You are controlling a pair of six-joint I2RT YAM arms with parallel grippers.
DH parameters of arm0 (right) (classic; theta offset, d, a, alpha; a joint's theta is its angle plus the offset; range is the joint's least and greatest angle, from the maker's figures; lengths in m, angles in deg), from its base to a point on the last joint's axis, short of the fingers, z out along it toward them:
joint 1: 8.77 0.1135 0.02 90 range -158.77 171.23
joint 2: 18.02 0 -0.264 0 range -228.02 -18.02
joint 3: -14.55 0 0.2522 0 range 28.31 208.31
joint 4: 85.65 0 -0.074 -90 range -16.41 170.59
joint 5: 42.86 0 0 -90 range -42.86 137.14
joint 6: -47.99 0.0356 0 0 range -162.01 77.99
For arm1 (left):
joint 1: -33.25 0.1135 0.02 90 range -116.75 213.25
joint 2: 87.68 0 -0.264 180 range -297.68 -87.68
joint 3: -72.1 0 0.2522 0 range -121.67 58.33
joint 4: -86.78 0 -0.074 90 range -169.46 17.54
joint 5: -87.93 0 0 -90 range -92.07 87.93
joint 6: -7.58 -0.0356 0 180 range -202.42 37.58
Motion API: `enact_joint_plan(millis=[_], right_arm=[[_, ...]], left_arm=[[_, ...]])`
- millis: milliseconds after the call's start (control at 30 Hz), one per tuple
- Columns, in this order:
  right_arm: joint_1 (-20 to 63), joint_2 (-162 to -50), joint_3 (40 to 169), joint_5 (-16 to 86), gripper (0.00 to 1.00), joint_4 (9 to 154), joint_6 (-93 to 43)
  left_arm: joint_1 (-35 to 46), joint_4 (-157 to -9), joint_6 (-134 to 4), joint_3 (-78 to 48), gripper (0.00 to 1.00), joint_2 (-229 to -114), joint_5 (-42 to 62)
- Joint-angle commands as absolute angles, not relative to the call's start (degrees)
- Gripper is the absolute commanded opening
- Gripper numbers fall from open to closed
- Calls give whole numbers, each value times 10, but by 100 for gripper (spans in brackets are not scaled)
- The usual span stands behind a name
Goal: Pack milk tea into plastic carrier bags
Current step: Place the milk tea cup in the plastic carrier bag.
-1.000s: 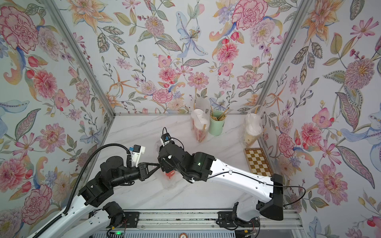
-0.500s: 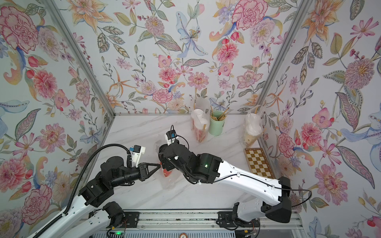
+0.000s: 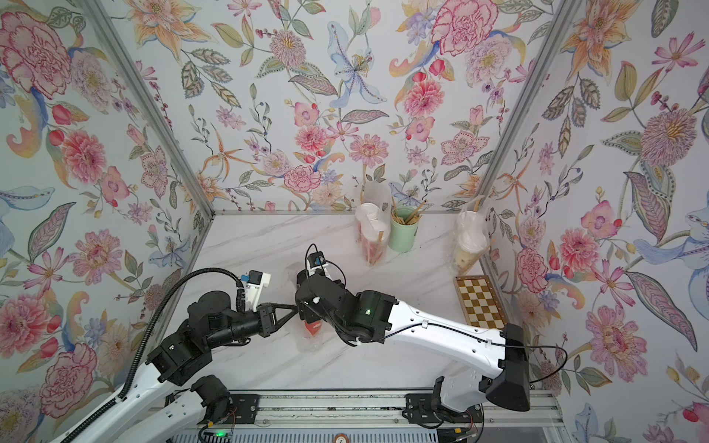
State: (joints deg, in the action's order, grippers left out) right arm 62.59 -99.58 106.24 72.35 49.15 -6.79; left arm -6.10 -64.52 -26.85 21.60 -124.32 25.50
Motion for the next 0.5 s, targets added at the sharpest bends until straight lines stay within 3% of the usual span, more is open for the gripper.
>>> enact_joint_plan(millis=[0, 467], right_arm=[[637, -1004, 1045, 733, 48, 514, -68], [654, -1029, 1029, 761, 47, 530, -109]], left_arm=[[-67, -655, -268, 205, 4, -1233, 242], [-66, -632, -276, 183, 4, -1228, 217]])
